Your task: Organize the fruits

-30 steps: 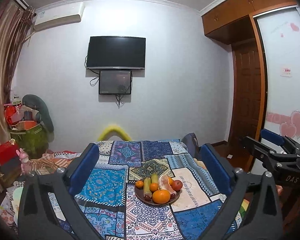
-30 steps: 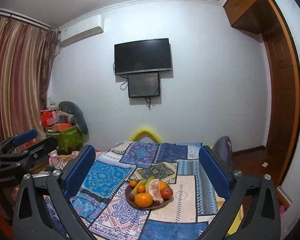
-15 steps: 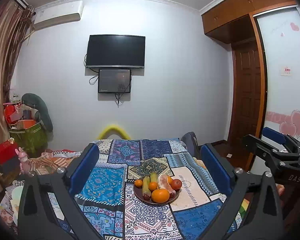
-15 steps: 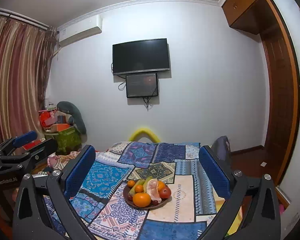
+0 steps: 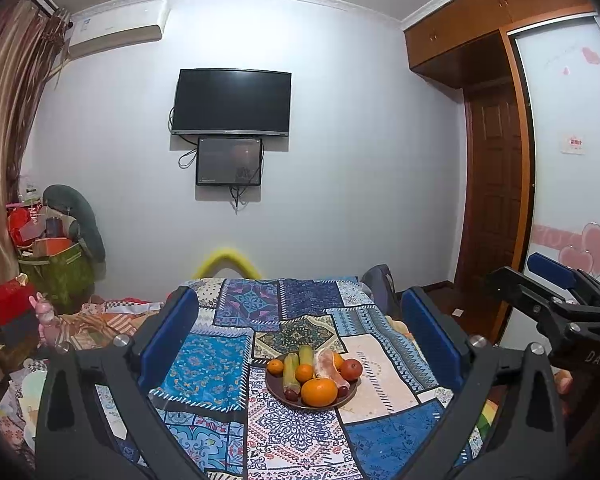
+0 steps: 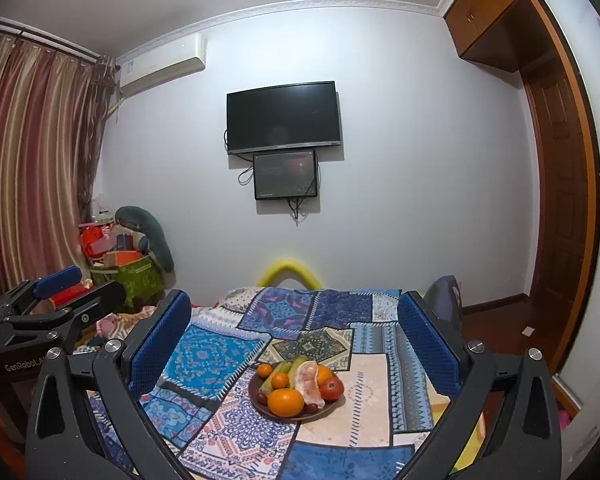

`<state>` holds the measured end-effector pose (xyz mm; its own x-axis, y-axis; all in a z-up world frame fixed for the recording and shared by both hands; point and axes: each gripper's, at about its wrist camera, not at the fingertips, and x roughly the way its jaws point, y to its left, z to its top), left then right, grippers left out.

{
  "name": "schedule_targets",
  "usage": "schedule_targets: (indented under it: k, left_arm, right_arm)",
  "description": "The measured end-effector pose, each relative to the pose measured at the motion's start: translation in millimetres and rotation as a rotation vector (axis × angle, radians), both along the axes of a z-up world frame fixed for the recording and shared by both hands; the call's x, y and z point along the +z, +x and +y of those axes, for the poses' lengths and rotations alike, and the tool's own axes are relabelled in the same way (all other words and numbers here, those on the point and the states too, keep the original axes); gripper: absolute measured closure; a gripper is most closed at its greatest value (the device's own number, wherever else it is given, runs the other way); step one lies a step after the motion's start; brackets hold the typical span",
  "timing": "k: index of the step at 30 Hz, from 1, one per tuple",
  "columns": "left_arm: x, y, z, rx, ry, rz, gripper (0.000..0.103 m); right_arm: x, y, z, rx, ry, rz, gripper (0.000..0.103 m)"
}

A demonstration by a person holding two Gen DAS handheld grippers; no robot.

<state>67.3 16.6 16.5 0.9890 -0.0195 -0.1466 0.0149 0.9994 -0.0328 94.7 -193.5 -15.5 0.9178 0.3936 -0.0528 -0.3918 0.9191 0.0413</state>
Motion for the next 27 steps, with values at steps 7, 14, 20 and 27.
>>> schedule_targets:
  k: [7,14,20,27]
  left_arm:
    - [0.4,0.3,-1.9,-0.018,-0.003,0.002,0.0]
    - [-0.3,1.3,-4.1,-0.039,-0.005,0.01,0.0]
    - [-1.9,2.3,-5.1,-0.044,0.0,0.015,0.0]
    - [-2.8,3.8,-6.0,-0.05,0.003,0.019,0.0]
  right_arm:
    - [1.5,-1.0,0.3,-0.003,0.0,-0.003,0.0]
    - [1.6,-1.7,0.3,-0.004,0.001,-0.004,0.0]
    - [2.1,-1.9,0.2,-0.004,0.001,-0.003,0.0]
    - [1.1,-1.1,1.3,-0.003,-0.001,0.001,0.0]
